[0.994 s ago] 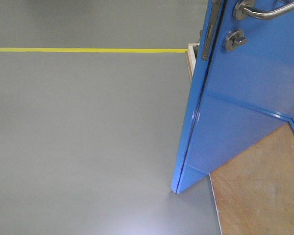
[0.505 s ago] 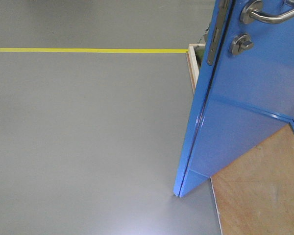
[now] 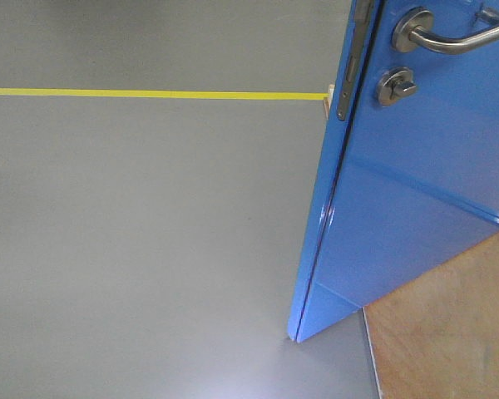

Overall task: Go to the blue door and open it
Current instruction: 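Keep swinging the blue door open with the right gripper against its face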

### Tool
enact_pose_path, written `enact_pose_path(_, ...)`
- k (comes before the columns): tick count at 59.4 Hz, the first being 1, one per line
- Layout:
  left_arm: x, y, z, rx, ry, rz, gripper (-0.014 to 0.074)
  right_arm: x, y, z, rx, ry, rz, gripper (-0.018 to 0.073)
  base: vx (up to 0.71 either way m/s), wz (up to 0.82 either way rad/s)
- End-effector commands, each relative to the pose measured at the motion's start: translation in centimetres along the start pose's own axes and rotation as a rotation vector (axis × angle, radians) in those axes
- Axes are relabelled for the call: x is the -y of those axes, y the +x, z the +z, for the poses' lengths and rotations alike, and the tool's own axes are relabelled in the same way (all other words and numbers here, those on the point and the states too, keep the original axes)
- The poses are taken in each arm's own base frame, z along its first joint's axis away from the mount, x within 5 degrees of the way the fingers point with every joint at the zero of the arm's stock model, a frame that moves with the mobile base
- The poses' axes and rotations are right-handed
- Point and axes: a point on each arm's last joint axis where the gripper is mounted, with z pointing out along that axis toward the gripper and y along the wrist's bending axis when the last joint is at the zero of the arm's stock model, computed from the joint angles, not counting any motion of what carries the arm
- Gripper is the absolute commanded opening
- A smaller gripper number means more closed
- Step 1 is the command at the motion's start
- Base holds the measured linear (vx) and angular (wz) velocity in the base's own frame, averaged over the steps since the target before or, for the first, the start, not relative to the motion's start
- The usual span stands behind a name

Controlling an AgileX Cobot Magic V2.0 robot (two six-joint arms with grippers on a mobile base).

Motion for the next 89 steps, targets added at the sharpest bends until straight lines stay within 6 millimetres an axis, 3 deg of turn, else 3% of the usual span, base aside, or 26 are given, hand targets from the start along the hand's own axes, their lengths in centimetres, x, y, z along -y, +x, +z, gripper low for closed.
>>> enact_pose_path(1,0.02,-0.63,-0.08,0.091,0.004,-0.002,0.007,-0.67,-2.07,-1.0,0.13,-0.028,-0.006,-0.0008,0.22,0.07)
enact_pose_path(89,0.02,-0.63,-0.08,0.091,0.004,-0.002,0.007,-0.68,-2.07,-1.0,0.13,-0.028,-0.005,-0.0008,0.27,0.05)
